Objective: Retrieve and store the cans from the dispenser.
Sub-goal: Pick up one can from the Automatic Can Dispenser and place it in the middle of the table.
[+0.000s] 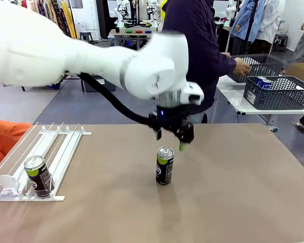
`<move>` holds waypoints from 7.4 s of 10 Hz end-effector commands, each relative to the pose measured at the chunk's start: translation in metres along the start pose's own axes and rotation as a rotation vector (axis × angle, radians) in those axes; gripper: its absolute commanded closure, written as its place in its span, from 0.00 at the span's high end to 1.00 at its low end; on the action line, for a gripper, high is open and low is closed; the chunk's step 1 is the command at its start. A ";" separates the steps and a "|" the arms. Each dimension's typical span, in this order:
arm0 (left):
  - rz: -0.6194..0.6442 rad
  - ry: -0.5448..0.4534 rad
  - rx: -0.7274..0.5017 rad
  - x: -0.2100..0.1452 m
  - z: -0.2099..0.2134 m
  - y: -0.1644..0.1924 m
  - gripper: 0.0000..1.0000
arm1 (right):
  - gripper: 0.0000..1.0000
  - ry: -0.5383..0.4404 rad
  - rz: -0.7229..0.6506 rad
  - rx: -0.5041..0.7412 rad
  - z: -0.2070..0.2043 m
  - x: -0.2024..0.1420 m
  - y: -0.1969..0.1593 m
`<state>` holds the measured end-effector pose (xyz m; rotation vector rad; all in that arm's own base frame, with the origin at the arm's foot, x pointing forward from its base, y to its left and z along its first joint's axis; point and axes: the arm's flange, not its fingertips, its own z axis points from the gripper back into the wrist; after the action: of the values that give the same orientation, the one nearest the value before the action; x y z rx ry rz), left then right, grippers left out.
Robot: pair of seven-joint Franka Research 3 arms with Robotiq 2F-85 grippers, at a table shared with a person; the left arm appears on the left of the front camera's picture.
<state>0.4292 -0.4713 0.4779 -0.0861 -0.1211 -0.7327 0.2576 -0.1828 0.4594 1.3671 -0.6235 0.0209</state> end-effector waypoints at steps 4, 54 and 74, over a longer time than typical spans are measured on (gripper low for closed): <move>0.098 -0.128 -0.248 -0.163 0.143 0.125 1.00 | 1.00 -0.023 0.008 0.024 -0.002 0.004 0.003; 0.816 0.081 0.077 -0.328 -0.030 0.254 1.00 | 1.00 -0.023 0.008 0.024 -0.002 0.004 0.003; 0.648 -0.449 -0.073 -0.413 0.175 0.216 0.00 | 1.00 -0.023 0.008 0.024 -0.002 0.004 0.003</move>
<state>0.2549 -0.0269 0.5973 -0.2499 -0.4485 -0.0306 0.2575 -0.1828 0.4594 1.3665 -0.6229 0.0204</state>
